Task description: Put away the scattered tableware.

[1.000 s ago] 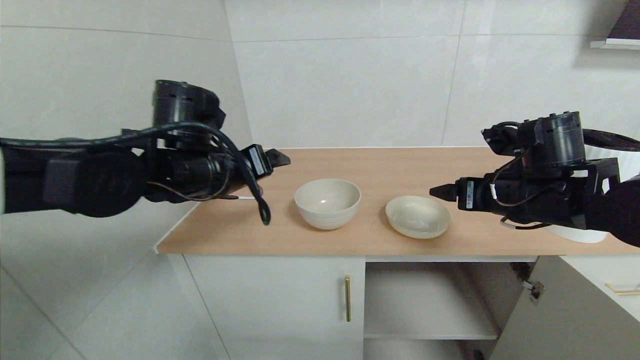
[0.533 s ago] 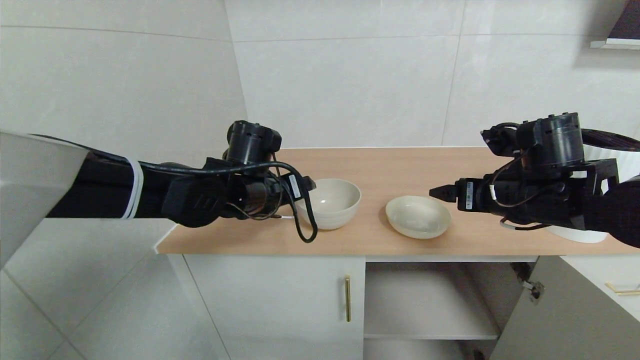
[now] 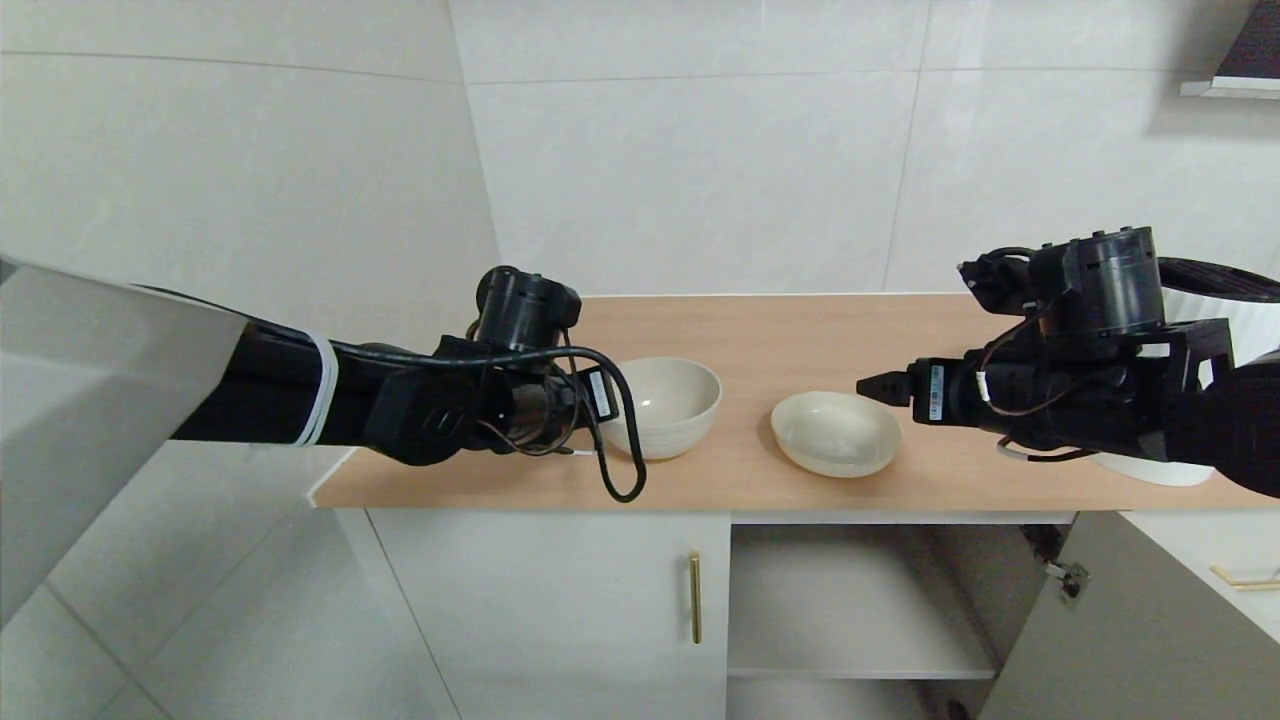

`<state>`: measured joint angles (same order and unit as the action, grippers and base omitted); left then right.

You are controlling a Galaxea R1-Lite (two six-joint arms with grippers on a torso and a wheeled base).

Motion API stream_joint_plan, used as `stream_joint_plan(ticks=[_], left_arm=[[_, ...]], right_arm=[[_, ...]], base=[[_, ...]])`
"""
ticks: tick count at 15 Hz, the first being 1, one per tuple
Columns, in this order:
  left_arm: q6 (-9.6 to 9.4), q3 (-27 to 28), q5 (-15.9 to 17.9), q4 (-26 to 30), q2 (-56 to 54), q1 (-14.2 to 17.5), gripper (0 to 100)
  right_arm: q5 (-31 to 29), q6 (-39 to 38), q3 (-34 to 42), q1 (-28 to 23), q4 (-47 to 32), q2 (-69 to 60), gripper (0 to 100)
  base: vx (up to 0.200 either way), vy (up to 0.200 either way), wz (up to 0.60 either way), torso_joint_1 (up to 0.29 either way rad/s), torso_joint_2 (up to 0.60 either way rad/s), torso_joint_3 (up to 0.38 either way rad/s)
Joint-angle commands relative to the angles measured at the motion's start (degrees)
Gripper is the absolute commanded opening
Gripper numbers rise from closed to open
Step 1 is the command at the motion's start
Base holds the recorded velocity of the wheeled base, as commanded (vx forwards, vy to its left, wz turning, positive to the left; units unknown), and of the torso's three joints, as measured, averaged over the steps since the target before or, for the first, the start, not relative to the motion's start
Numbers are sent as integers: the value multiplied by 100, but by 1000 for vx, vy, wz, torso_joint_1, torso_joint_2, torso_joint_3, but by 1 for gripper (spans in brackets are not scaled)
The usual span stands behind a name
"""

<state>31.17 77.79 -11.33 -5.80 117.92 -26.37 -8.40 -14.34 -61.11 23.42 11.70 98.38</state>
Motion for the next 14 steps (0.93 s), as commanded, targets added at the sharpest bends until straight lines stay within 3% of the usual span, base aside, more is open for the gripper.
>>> stream_joint_plan(ticks=[1,7,11,14], left_arm=[[3,0,-1,0,-6,0,0],[29,-247,25,18,-744,0,0],[12,-607,579,9,-1324,0,0],[3,-668,658,9,-1394,0,0]], right_arm=[[5,1,-6,5,-1,-3,100],[-65,1,-112,-4,-63,155,100],[-470,-43,-428,-92,-247,779,100],[-566,-298,-850,-224,-625,1219,100]], base=[[0,0,0,0,0,0],[0,0,0,0,0,0],[0,0,0,0,0,0],[0,0,0,0,0,0]])
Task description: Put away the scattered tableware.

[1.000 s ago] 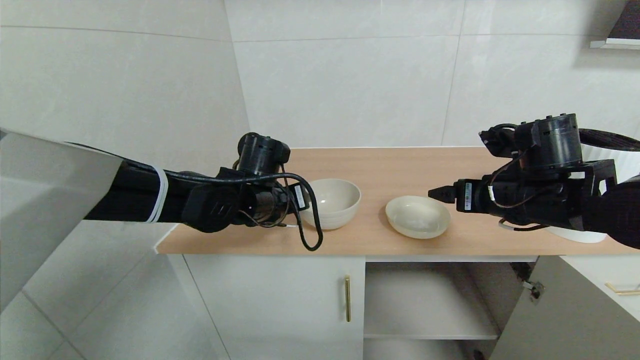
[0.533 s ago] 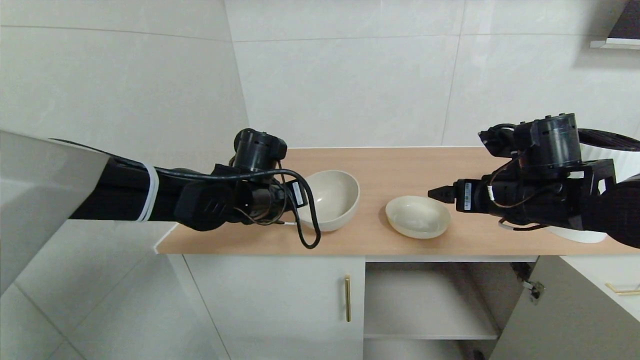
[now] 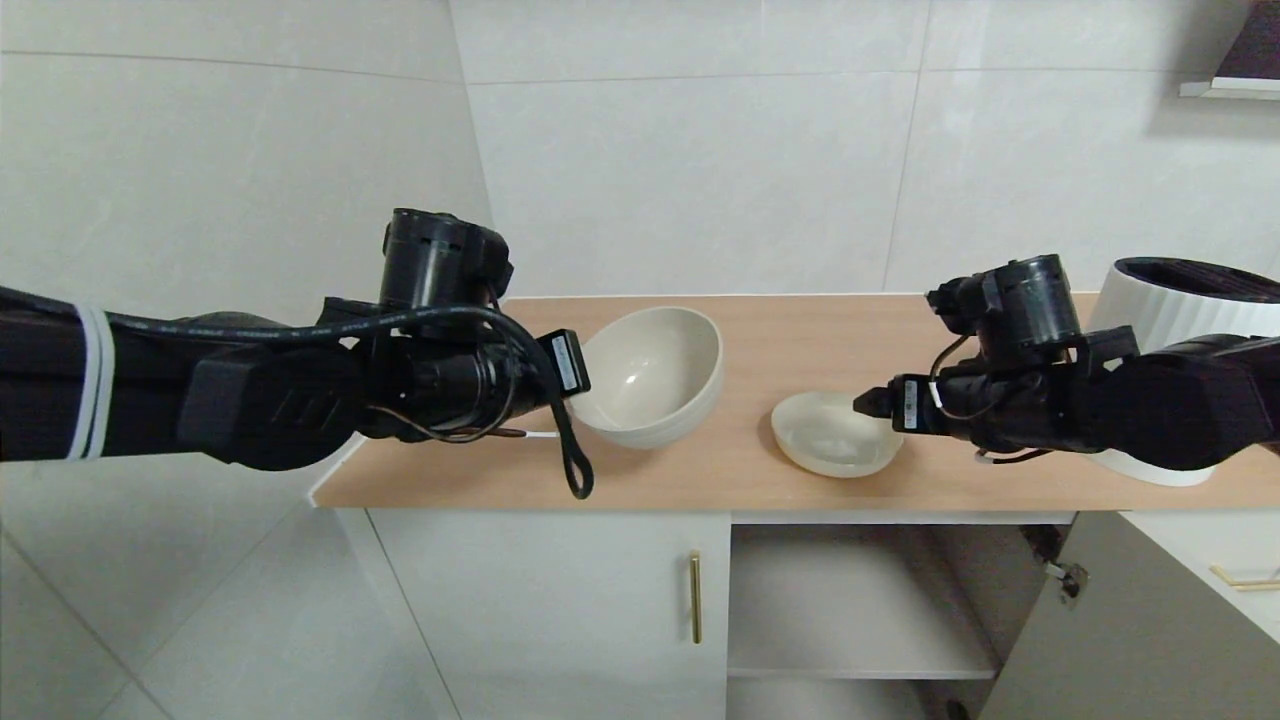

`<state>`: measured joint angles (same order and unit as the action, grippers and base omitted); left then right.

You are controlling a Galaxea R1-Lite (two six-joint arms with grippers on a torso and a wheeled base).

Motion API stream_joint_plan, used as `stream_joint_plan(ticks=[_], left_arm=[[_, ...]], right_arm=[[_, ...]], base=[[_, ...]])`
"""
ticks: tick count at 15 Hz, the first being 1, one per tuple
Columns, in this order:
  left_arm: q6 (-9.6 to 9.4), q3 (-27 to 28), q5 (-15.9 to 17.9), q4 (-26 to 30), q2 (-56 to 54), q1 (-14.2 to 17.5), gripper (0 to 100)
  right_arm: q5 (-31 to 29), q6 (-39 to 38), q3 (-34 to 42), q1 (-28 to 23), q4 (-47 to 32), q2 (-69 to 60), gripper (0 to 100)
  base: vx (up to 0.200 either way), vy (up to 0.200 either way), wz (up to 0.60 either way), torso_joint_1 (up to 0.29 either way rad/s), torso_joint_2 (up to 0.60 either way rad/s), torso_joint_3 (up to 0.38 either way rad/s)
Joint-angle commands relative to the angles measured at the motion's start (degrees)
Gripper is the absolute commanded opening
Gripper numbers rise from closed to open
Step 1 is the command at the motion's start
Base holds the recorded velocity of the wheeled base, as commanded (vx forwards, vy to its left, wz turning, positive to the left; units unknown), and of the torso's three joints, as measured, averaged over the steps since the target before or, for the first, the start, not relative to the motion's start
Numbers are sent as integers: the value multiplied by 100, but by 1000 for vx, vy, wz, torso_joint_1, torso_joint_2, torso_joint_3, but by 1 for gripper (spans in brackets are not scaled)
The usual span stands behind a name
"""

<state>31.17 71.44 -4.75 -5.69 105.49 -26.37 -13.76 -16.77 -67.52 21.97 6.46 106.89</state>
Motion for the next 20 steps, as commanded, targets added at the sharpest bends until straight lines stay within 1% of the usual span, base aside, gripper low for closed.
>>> stream_joint_plan(ticks=[1,7,8,13,15,17,18,19,20], left_arm=[[3,-51,18,-2,-142,-9,0],[3,-51,36,-2,-160,-35,0],[3,-51,36,-2,-169,-35,0],[3,-51,45,-2,-169,-35,0],[3,-60,54,-2,-265,-44,0],[-6,-156,150,7,-450,-35,0],[-23,-350,326,16,-758,-26,0],[-102,-587,528,24,-1056,-17,0],[-252,-851,678,24,-1311,-26,0]], right_arm=[[-39,-107,-288,-123,-154,517,100],[-30,-230,-463,-202,-154,869,100],[-39,-239,-472,-193,-154,895,0],[-21,-335,-507,-193,-145,983,0],[23,-432,-472,-175,-171,605,0],[58,-450,-367,-96,-365,139,0],[278,-458,-279,-26,-646,-318,0],[629,-450,-165,-8,-971,-739,0],[928,-450,-24,18,-1235,-1117,0]], base=[[0,0,0,0,0,0],[0,0,0,0,0,0],[0,0,0,0,0,0],[0,0,0,0,0,0],[0,0,0,0,0,0],[0,0,0,0,0,0],[0,0,0,0,0,0],[0,0,0,0,0,0],[0,0,0,0,0,0]])
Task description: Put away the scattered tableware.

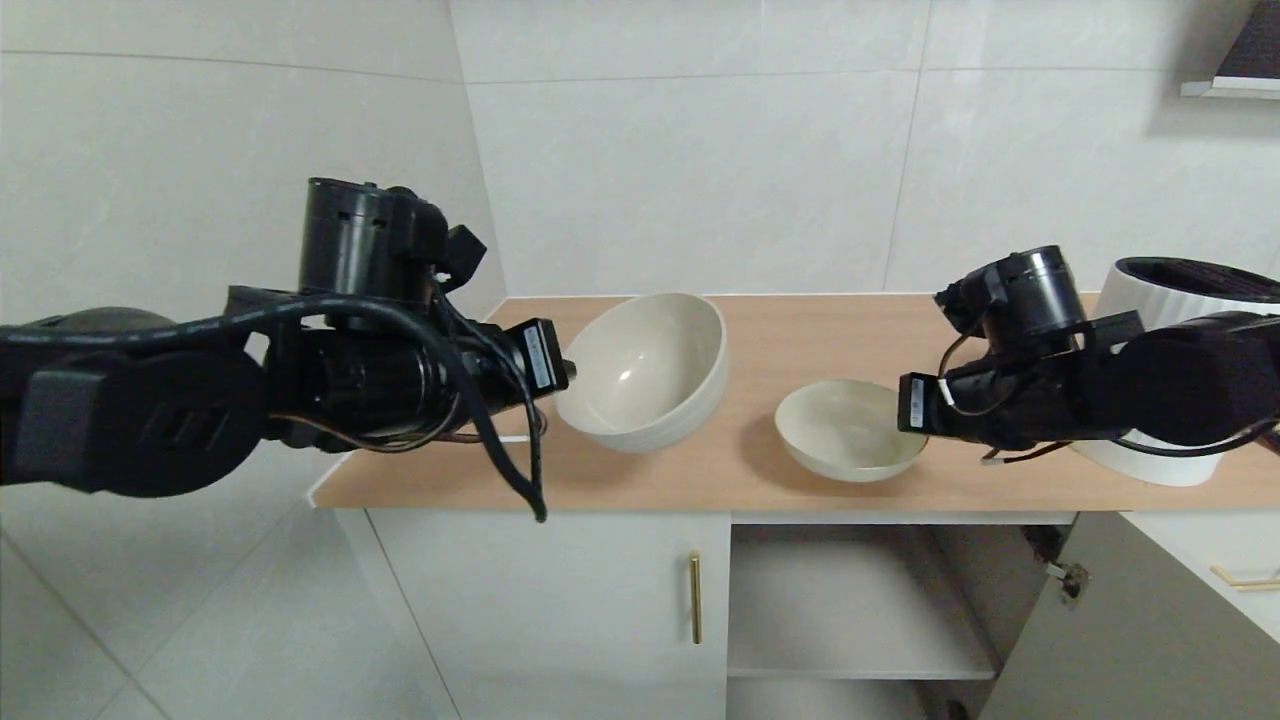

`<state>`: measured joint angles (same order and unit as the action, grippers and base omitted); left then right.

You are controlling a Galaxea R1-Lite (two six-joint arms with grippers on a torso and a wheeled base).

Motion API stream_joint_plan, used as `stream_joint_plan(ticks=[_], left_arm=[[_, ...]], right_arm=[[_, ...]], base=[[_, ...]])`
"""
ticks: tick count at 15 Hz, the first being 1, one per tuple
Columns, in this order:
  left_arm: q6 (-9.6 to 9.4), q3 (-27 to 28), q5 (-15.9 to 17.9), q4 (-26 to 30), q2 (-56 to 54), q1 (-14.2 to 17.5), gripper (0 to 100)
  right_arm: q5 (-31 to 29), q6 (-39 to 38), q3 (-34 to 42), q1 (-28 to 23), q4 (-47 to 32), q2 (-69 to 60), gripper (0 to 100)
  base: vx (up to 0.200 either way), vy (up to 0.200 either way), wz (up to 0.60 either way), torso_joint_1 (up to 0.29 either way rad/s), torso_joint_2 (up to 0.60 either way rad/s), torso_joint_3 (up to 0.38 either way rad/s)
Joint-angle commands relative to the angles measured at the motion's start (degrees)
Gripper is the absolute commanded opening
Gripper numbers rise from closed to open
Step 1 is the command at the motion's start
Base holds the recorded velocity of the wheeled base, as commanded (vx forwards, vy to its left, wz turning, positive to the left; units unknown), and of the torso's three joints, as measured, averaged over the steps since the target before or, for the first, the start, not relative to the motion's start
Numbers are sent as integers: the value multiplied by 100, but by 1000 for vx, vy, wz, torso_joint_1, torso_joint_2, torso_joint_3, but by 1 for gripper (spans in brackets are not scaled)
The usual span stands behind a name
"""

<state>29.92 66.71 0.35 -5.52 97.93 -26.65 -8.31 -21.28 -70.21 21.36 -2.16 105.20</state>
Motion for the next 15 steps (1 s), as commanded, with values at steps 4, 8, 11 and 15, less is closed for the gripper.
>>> stream_joint_plan(ticks=[4,8,11,15], left_arm=[[-337,-1292,307,7,-1443,2,0],[-337,-1793,307,7,-1865,2,0],[-337,-1793,307,-1,-1716,-7,0],[-364,-1749,316,-28,-1628,-7,0]], right_arm=[[963,45,868,105,-1094,-2092,0],[928,37,1448,123,-1173,-2558,0],[963,45,1606,114,-1164,-2698,0],[928,63,1624,114,-1164,-2417,0]], base=[[0,0,0,0,0,0],[0,0,0,0,0,0],[-200,0,0,6,2,1],[-100,0,0,5,1,1]])
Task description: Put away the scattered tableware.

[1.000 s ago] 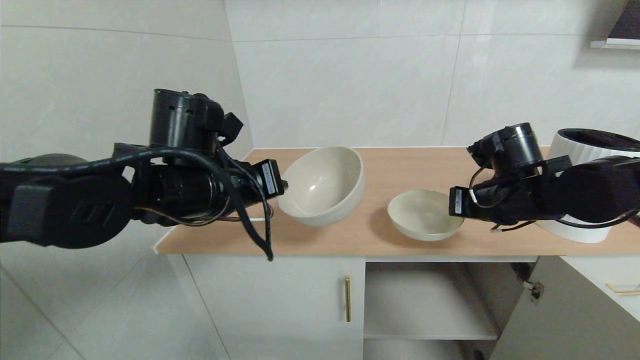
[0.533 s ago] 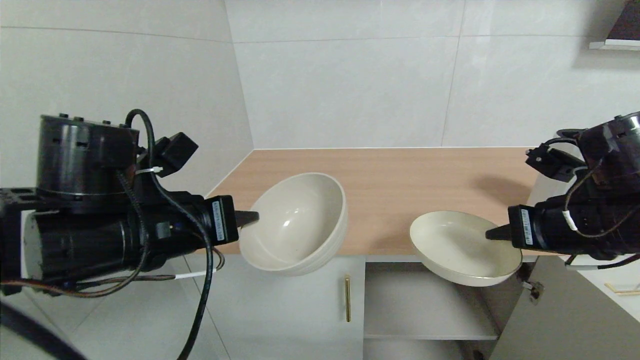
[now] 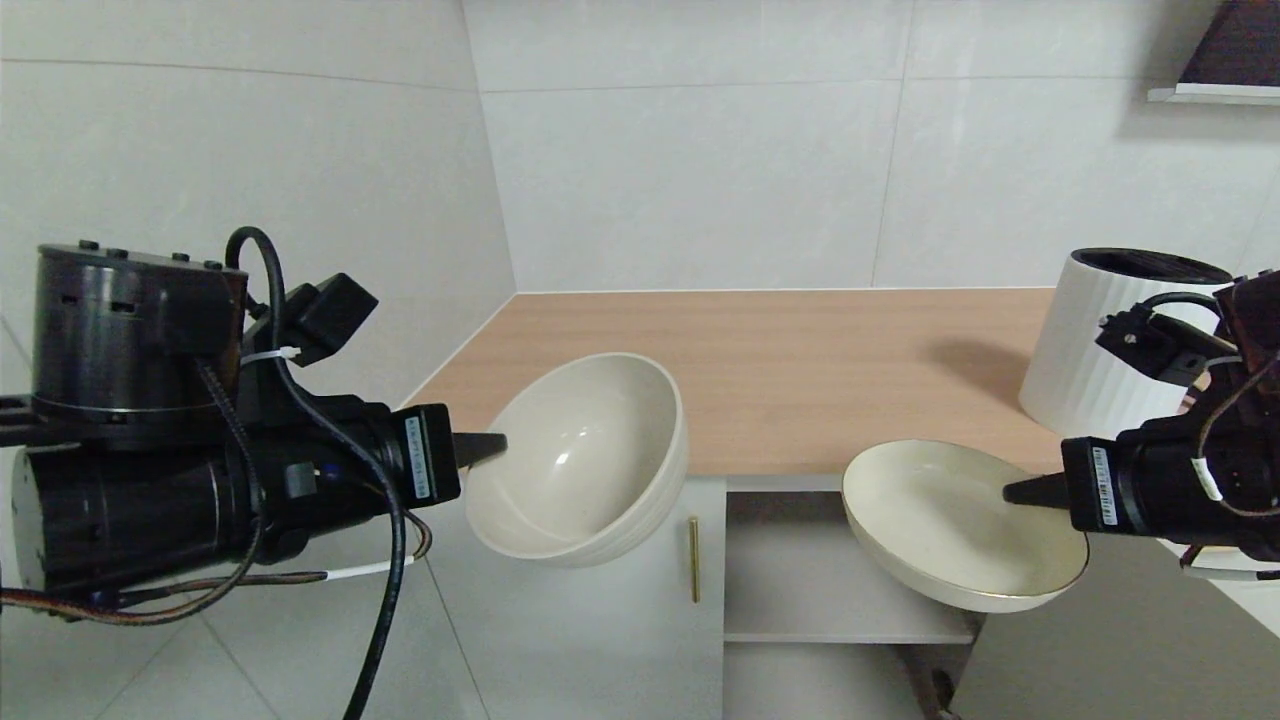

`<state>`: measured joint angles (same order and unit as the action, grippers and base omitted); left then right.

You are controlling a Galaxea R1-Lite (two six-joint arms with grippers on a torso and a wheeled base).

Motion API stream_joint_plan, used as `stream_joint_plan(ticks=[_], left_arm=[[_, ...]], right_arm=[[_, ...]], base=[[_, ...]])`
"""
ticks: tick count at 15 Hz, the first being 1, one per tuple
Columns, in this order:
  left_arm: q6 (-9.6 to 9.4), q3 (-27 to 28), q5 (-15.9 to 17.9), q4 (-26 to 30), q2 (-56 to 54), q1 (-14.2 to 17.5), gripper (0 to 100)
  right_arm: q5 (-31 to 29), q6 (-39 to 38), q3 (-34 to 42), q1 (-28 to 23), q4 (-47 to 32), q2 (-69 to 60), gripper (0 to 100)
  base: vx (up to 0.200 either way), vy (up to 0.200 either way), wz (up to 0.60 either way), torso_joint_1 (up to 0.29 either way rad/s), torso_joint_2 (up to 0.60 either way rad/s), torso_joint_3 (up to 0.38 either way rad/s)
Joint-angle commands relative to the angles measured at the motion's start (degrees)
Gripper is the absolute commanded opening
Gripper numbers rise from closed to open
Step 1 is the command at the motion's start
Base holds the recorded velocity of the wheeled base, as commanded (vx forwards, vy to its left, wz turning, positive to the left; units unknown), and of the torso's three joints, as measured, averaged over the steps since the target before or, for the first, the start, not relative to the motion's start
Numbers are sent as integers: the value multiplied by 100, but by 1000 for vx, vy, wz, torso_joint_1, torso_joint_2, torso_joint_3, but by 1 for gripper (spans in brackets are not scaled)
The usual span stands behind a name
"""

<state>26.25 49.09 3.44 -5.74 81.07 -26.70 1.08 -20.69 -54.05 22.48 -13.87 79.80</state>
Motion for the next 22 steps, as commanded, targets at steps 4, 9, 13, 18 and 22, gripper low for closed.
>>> stream_joint_plan(ticks=[4,9,13,18,22], left_arm=[[-93,22,-1,-6,252,-2,0],[-93,22,-10,-6,340,-2,0],[-85,22,-19,-50,375,-2,0],[-76,22,-10,-50,427,-2,0],[-76,22,-10,-50,463,-2,0]], right_arm=[[-12,21,18,-7,16,194,0],[-21,21,18,-7,16,449,0],[-29,21,18,-33,16,633,0],[-29,21,18,-42,16,739,0],[-29,21,26,-33,16,800,0]], base=[[0,0,0,0,0,0],[0,0,0,0,0,0],[0,0,0,-121,289,168],[0,0,0,-189,462,273],[0,0,0,-176,458,288]])
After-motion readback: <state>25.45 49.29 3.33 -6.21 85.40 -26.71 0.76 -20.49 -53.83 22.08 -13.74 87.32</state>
